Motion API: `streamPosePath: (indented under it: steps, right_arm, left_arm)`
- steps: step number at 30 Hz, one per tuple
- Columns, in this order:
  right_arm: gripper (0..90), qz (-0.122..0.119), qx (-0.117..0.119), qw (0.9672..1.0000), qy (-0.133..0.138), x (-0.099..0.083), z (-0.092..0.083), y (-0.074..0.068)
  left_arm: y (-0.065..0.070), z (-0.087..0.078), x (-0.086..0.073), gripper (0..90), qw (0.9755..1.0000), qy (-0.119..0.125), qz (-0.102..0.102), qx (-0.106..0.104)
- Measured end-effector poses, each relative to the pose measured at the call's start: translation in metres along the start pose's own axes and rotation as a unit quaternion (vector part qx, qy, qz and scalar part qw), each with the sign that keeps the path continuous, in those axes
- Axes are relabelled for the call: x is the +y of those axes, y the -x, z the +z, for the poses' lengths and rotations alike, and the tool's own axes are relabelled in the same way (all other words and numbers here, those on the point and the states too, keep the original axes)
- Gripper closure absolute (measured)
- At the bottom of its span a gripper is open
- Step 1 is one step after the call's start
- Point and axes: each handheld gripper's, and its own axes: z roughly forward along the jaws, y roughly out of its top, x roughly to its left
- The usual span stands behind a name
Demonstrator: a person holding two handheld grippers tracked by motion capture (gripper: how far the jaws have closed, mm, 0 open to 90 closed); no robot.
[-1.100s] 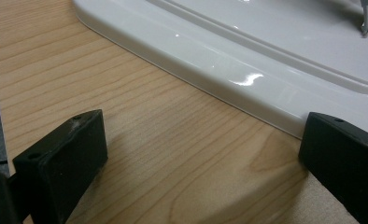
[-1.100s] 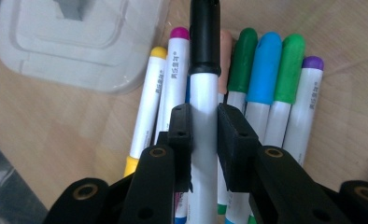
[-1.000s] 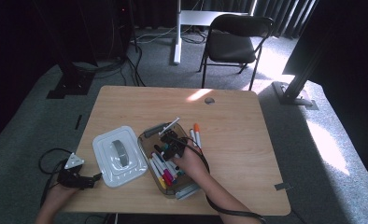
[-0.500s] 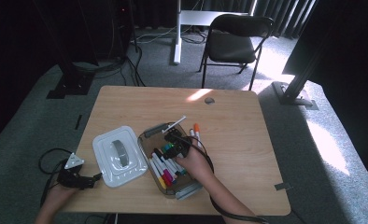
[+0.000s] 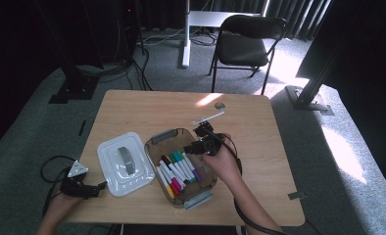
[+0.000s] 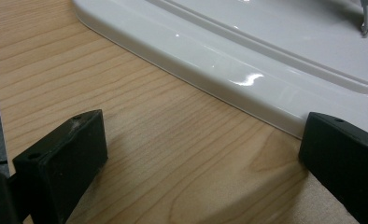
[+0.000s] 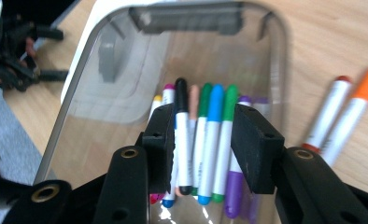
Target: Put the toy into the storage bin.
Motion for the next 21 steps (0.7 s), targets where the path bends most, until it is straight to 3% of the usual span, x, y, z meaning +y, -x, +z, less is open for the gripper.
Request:
streamPosePath:
  steps: [6, 10, 15, 21]
  right_arm:
    - [56.9, 0.015, -0.018, 0.9995, 0.022, -0.001, -0.013, 0.015]
    - [55.0, 0.041, -0.038, 0.9979, 0.032, -0.004, -0.016, 0.039]
    - [53.4, 0.065, -0.064, 0.9954, 0.028, -0.008, -0.006, 0.065]
    - [53.0, 0.092, -0.078, 0.9925, 0.017, -0.016, 0.018, 0.094]
  left_arm:
    - [0.0, 0.0, 0.0, 1.7, 1.0, 0.0, 0.0, 0.0]
    - [0.0, 0.0, 0.0, 1.7, 1.0, 0.0, -0.001, 0.0]
    - [0.0, 0.0, 0.0, 1.7, 1.0, -0.001, 0.0, 0.0]
    - [0.0, 0.0, 0.0, 1.6, 1.0, -0.001, 0.0, 0.0]
